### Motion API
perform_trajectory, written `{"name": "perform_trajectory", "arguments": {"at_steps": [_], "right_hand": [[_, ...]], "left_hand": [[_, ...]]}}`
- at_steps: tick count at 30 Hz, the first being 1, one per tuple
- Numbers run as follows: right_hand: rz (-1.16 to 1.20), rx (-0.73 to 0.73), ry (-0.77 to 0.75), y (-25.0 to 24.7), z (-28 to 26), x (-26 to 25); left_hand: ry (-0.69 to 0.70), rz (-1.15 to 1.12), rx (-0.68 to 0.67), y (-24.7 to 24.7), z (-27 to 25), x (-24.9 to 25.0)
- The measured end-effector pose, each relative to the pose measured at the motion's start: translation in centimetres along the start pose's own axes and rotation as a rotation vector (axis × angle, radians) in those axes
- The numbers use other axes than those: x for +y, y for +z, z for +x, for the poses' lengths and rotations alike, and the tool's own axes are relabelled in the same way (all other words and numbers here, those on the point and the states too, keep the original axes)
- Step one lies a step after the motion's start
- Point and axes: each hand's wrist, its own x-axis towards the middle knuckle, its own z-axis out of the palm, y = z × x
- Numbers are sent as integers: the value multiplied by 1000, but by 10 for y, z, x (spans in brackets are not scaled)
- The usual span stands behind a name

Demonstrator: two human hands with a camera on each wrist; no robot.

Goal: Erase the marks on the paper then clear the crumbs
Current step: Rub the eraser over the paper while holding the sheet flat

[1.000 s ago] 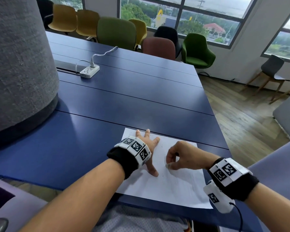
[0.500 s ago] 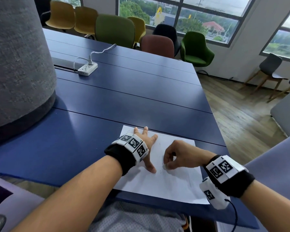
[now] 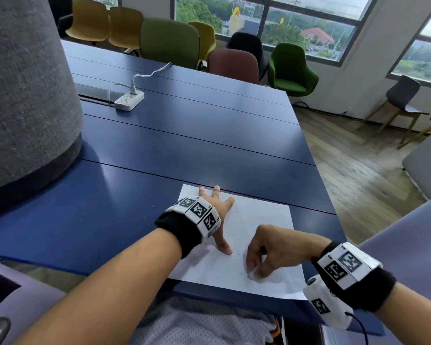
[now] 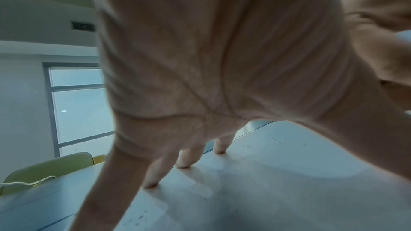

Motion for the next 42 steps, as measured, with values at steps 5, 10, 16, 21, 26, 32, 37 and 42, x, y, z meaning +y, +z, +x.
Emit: {"name": "perform_trajectory", "arguments": {"at_steps": [5, 10, 16, 21, 26, 32, 37, 42], "right_hand": [[-1, 146, 20, -2, 1, 6], [16, 29, 14, 1, -3, 5], [25, 28, 11, -1, -4, 5], [-7, 105, 62, -20, 11, 12], [43, 347, 138, -41, 25, 26], [23, 172, 104, -35, 26, 25], [80, 309, 106, -36, 29, 29], [39, 204, 104, -36, 25, 28]], "left_hand": [[3, 3, -1, 0, 0, 1], [3, -5, -2, 0, 1, 0], [5, 2, 7, 1, 0, 0], [2, 7, -7, 1, 5, -1], [-16, 5, -14, 2, 7, -1], [-13, 5, -18, 1, 7, 0], [-11, 4, -8, 1, 6, 1], [-11, 0, -13, 1, 6, 0]]}}
